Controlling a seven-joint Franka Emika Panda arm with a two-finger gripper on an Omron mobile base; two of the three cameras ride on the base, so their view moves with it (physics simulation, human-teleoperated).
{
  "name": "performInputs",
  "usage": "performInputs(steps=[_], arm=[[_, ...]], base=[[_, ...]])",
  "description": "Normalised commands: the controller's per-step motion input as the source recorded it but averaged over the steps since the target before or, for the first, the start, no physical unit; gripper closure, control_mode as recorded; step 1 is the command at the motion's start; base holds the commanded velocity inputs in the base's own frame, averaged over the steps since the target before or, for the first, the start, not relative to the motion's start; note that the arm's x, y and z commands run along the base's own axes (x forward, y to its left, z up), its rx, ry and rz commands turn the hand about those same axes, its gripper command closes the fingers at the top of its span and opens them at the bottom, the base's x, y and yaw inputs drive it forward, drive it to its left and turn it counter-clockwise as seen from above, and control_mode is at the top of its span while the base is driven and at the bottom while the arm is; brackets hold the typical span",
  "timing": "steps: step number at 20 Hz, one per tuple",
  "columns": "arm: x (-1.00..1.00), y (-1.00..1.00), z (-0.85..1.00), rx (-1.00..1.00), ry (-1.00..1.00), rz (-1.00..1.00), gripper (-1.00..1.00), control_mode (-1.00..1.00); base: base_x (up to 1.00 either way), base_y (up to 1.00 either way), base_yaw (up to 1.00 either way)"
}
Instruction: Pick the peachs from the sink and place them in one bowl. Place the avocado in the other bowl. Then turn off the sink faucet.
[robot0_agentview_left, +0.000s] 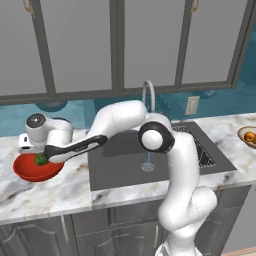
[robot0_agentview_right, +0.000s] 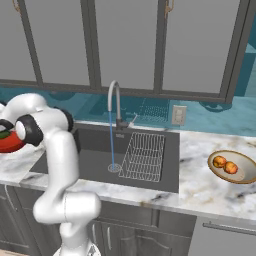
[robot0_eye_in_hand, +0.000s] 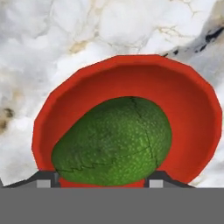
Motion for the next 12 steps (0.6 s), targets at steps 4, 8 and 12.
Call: performInputs(steps=[4,8,12], arm=[[0.53,0.51,-0.22,-0.03,0.00,-0.03,-1.00,-1.00],[0.39,0.28,-0.07,-0.01,0.00,-0.05,-1.00,-1.00],[0.17,-0.25,0.18,0.00,0.10,-0.10,-1.00,-1.00]], base=[[0.00,0.00,0.00],[0.00,0.00,0.00],[0.00,0.00,0.00]])
